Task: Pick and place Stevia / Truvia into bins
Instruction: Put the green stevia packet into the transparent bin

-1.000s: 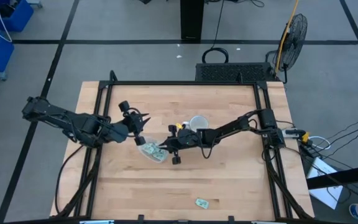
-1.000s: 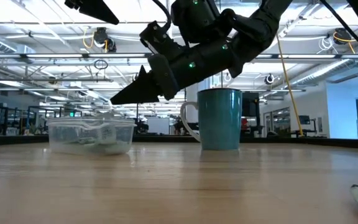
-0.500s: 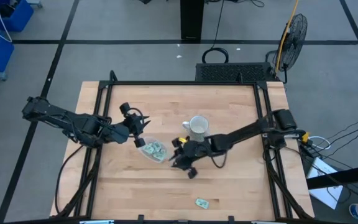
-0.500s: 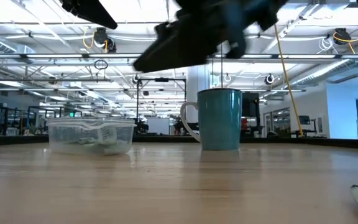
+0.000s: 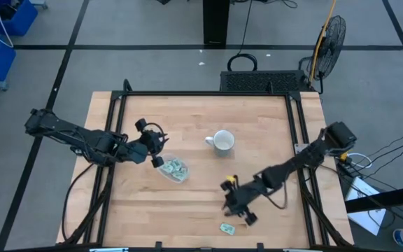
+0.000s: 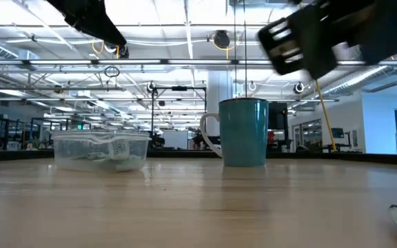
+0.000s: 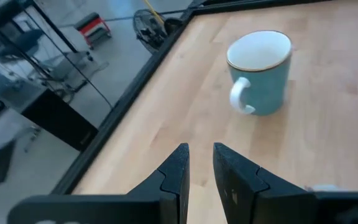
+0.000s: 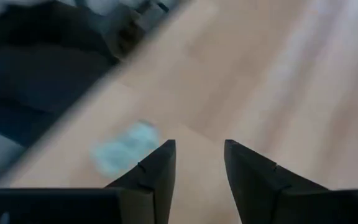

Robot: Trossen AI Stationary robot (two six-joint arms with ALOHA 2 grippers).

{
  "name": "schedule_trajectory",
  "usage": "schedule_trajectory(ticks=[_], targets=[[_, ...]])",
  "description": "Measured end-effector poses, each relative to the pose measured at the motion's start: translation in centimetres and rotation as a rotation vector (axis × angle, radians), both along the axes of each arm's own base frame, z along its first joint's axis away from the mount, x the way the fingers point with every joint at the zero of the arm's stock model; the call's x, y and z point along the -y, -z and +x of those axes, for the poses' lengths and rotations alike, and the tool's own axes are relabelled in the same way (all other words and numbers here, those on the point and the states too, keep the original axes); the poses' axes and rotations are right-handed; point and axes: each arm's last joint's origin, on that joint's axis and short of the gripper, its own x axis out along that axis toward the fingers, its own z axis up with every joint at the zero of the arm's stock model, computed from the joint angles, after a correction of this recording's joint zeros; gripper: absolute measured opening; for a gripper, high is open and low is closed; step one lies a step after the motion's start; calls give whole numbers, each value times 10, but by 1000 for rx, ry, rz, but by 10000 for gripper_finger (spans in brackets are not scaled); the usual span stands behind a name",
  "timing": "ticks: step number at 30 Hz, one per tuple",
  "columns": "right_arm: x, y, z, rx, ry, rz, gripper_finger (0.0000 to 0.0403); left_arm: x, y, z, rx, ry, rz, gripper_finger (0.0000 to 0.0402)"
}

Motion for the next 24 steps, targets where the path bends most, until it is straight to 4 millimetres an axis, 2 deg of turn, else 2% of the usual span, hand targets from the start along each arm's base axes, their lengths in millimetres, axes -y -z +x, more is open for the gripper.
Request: schedule_trajectory(ticks=[3, 6, 9, 15, 24], targets=[[-18, 4, -12, 1, -18, 101, 140, 1, 1, 0, 5, 15, -38, 79], [-31, 16, -17, -1, -43, 124, 150, 1, 0, 1, 41, -1, -78, 78], [-39, 30, -13, 21, -58, 140, 161, 2, -2, 3, 90, -26, -125, 78], [-42, 63, -2, 10, -34, 145, 180, 4, -2, 3, 99, 4, -205, 78], [-28, 73, 7, -21, 59, 135, 172, 4, 0, 3, 66, 40, -202, 78]])
